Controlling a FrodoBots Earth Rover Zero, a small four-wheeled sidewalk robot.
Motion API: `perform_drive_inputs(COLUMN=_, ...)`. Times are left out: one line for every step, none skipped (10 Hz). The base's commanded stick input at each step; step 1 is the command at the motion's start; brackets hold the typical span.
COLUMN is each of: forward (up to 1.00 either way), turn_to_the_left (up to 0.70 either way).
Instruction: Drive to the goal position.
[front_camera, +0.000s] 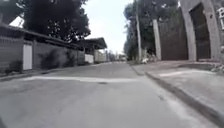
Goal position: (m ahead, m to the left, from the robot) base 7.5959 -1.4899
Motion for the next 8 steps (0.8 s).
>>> perform_drive_inputs(forward=1.0, turn_to_the_left=0.0)
perform_drive_inputs(forward=1.0, turn_to_the_left=0.0)
perform_drive_inputs(forward=1.0, turn_to_the_left=0.0)
perform_drive_inputs(forward=1.0, turn_to_the_left=0.0)
perform_drive_inputs(forward=1.0, turn_to_the_left=0.0)
perform_drive_inputs(forward=1.0, turn_to_the_left=0.0)
perform_drive_inputs(forward=1.0, turn_to_the_left=-0.01)
perform_drive_inputs(forward=1.0, turn_to_the_left=-0.1)
